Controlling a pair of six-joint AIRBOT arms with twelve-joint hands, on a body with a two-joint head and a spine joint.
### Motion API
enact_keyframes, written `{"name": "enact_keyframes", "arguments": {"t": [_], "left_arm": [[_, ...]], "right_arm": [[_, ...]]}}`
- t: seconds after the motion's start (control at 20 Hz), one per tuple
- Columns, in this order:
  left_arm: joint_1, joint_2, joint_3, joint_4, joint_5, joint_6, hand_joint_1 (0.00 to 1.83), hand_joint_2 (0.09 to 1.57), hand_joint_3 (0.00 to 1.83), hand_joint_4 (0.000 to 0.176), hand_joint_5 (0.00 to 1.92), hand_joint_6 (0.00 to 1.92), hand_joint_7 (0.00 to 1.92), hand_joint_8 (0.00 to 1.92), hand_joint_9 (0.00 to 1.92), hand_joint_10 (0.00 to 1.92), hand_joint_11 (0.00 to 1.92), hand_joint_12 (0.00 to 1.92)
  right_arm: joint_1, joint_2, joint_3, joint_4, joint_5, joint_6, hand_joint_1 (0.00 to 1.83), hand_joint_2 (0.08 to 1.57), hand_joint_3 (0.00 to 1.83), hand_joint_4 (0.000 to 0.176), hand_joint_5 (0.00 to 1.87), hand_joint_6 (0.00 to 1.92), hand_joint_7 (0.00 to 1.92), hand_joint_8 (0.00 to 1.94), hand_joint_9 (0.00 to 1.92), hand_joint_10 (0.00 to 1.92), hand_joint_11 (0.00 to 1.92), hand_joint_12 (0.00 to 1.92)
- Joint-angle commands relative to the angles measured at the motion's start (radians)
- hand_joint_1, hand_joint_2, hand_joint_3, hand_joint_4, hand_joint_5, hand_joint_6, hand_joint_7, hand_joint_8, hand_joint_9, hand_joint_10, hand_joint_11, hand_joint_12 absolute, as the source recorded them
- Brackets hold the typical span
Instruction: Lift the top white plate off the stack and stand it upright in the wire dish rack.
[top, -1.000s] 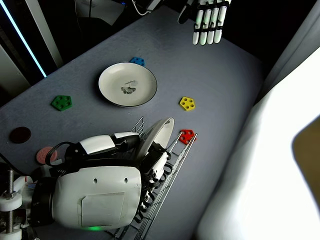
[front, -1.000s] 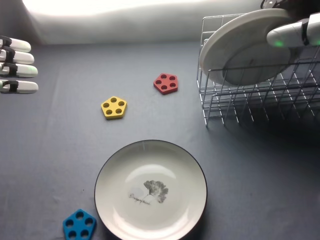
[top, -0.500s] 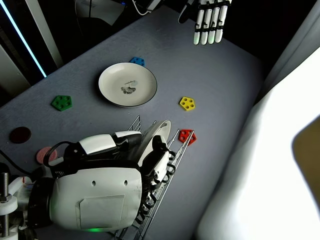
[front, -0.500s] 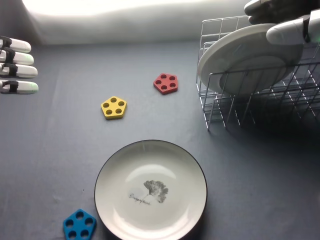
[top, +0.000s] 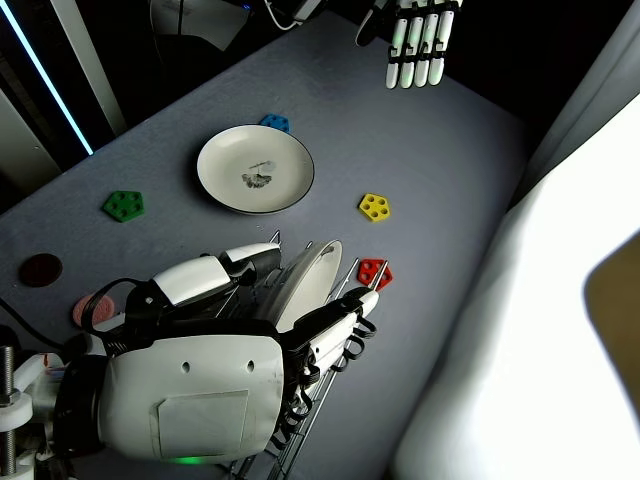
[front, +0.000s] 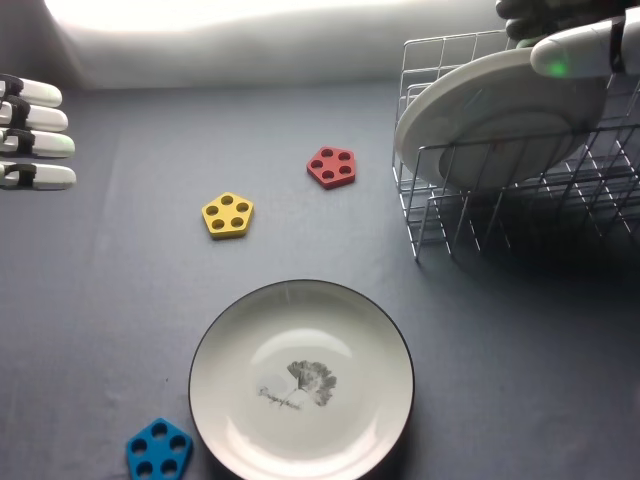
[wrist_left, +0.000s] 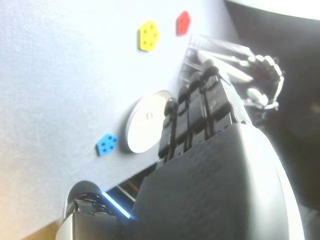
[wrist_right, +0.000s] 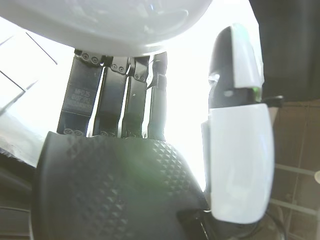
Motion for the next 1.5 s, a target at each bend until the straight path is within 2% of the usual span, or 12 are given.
{"name": "enact_keyframes", "arguments": {"t": [0.0,0.5,0.65,0.75,0.8,1.0,1.1,1.3,1.45], "left_arm": [[-0.015,0.017,0.006,-0.091,-0.06,0.007,0.03,0.9,0.0,0.0,0.1,0.0,0.09,0.0,0.09,0.0,0.13,0.01],[-0.011,0.022,0.007,-0.111,-0.057,0.007,0.03,0.9,0.0,0.0,0.11,0.01,0.11,0.01,0.12,0.01,0.15,0.01],[-0.011,0.023,0.007,-0.113,-0.06,0.007,0.02,0.9,0.0,0.0,0.11,0.01,0.11,0.01,0.12,0.01,0.15,0.01],[-0.008,0.025,0.008,-0.115,-0.059,0.007,0.03,0.91,0.0,0.0,0.08,0.0,0.08,0.0,0.09,0.0,0.13,0.0],[-0.007,0.026,0.008,-0.116,-0.059,0.007,0.03,0.91,0.0,0.0,0.07,0.0,0.07,0.0,0.08,0.0,0.12,0.0],[-0.004,0.028,0.008,-0.12,-0.059,0.007,0.02,0.91,0.0,0.0,0.09,0.01,0.08,0.0,0.08,0.0,0.11,0.0],[-0.004,0.028,0.008,-0.12,-0.062,0.007,0.02,0.9,0.0,0.0,0.09,0.0,0.09,0.0,0.1,0.01,0.14,0.01],[0.0,0.031,0.008,-0.122,-0.064,0.007,0.02,0.91,0.0,0.0,0.09,0.0,0.08,0.0,0.09,0.0,0.13,0.01],[0.001,0.032,0.008,-0.123,-0.07,0.009,0.02,0.91,0.0,0.0,0.08,0.0,0.08,0.0,0.08,0.0,0.12,0.01]], "right_arm": [[0.009,0.015,0.009,0.061,0.109,0.001,1.03,0.92,0.0,0.0,0.63,0.0,0.63,0.0,0.68,0.0,0.73,0.0],[0.014,0.015,0.021,0.074,0.11,-0.008,0.94,0.92,0.0,0.0,0.51,0.0,0.55,0.0,0.58,0.0,0.6,0.0],[0.029,0.015,0.021,0.075,0.111,-0.008,0.93,0.91,0.0,0.0,0.46,0.0,0.47,0.0,0.49,0.0,0.52,0.0],[0.038,0.015,0.018,0.077,0.111,-0.008,0.88,0.91,0.0,0.014,0.4,0.0,0.43,0.0,0.45,0.0,0.5,0.0],[0.041,0.015,0.017,0.077,0.111,-0.008,0.88,0.91,0.0,0.015,0.39,0.0,0.42,0.0,0.44,0.0,0.49,0.0],[0.05,0.015,0.011,0.085,0.115,-0.008,0.91,0.91,0.0,0.0,0.39,0.0,0.41,0.0,0.43,0.0,0.48,0.0],[0.056,0.015,0.01,0.086,0.146,-0.016,0.92,0.9,0.0,0.0,0.41,0.01,0.41,0.0,0.42,0.0,0.47,0.0],[0.09,0.03,-0.016,0.033,0.242,-0.069,0.86,0.91,0.0,0.01,0.38,0.0,0.42,0.01,0.43,0.0,0.48,0.01],[0.125,0.057,-0.065,0.002,0.321,-0.197,0.85,0.92,0.01,0.015,0.35,0.0,0.4,0.0,0.41,0.0,0.47,0.0]]}}
